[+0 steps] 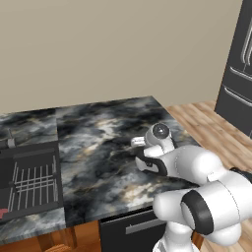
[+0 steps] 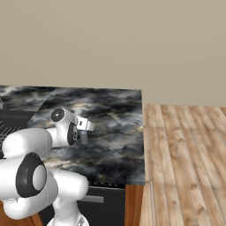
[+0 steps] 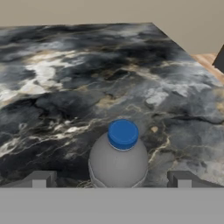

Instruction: Pick the milk, bottled water from the counter and place them in the open cabinet.

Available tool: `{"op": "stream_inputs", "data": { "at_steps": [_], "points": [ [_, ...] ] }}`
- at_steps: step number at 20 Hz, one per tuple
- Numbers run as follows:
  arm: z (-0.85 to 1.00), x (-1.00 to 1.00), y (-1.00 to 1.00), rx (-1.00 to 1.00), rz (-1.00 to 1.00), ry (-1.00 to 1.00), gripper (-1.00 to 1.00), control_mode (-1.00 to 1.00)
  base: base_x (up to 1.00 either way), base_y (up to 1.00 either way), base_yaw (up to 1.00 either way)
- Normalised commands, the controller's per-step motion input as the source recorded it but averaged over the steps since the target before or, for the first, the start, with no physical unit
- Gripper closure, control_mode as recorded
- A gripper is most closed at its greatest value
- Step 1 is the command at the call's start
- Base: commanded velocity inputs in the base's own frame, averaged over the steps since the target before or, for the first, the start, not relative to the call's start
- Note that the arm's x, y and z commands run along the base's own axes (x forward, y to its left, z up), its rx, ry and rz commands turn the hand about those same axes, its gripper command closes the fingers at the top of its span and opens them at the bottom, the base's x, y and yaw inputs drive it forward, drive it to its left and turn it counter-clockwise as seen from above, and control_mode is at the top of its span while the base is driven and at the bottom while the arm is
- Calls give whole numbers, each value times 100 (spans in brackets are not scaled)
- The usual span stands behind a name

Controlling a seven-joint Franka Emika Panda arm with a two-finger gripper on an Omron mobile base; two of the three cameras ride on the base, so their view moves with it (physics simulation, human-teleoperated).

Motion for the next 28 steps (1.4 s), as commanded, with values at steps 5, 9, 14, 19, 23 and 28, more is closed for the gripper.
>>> {"op": "stream_inputs", "data": {
  "at_steps": [5,9,14,19,23,28],
  "points": [
    [-8,5,0,0,1,0,-100,-100,0,0,0],
    [-9,1,0,0,0,0,-100,-100,0,0,0],
    [-7,6,0,0,0,0,-100,-100,0,0,0],
    [-2,15,0,0,1,0,-100,-100,0,0,0],
    [-1,22,0,0,1,0,100,-100,0,0,0],
    [-5,6,0,0,0,0,100,-100,0,0,0]
  ]
}}
